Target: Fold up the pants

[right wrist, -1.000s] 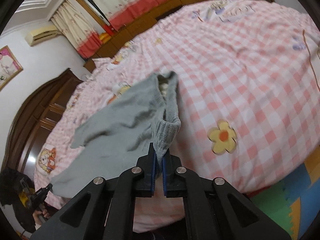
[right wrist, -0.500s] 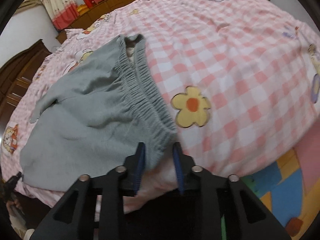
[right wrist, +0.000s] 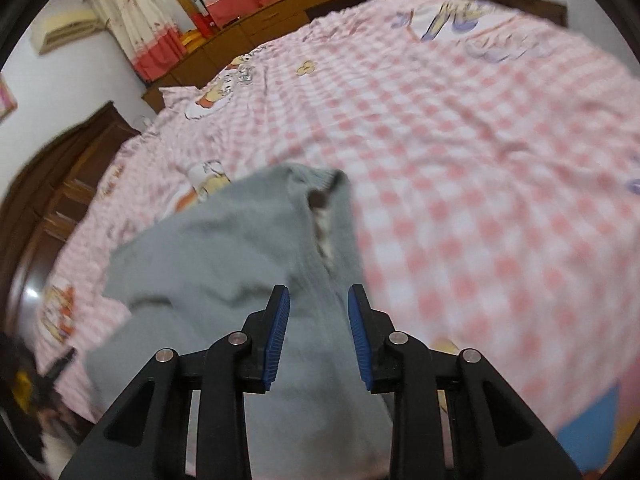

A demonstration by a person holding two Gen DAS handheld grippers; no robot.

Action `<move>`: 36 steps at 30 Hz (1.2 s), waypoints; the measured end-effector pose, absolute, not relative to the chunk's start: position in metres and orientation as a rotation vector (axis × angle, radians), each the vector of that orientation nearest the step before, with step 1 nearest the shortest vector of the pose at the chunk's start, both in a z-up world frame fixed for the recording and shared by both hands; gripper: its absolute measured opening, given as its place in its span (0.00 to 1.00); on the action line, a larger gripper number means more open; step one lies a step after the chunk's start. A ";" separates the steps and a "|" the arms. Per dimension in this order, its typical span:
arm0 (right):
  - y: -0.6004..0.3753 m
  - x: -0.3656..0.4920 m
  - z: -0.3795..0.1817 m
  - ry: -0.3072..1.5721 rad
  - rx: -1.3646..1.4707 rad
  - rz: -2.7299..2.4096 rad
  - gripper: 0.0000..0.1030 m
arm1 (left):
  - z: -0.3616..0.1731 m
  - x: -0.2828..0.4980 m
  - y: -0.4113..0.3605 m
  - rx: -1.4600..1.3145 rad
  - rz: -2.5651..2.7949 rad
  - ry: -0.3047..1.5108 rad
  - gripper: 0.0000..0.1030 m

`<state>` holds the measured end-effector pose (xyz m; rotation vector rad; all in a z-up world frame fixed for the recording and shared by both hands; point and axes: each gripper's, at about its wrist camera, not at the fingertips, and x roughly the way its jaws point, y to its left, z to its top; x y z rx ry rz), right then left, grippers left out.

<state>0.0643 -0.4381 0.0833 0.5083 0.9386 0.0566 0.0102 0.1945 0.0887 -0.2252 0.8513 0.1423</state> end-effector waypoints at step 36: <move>-0.455 0.225 0.046 1.182 0.463 0.162 0.30 | 0.034 0.210 0.054 -0.030 -0.062 1.026 0.55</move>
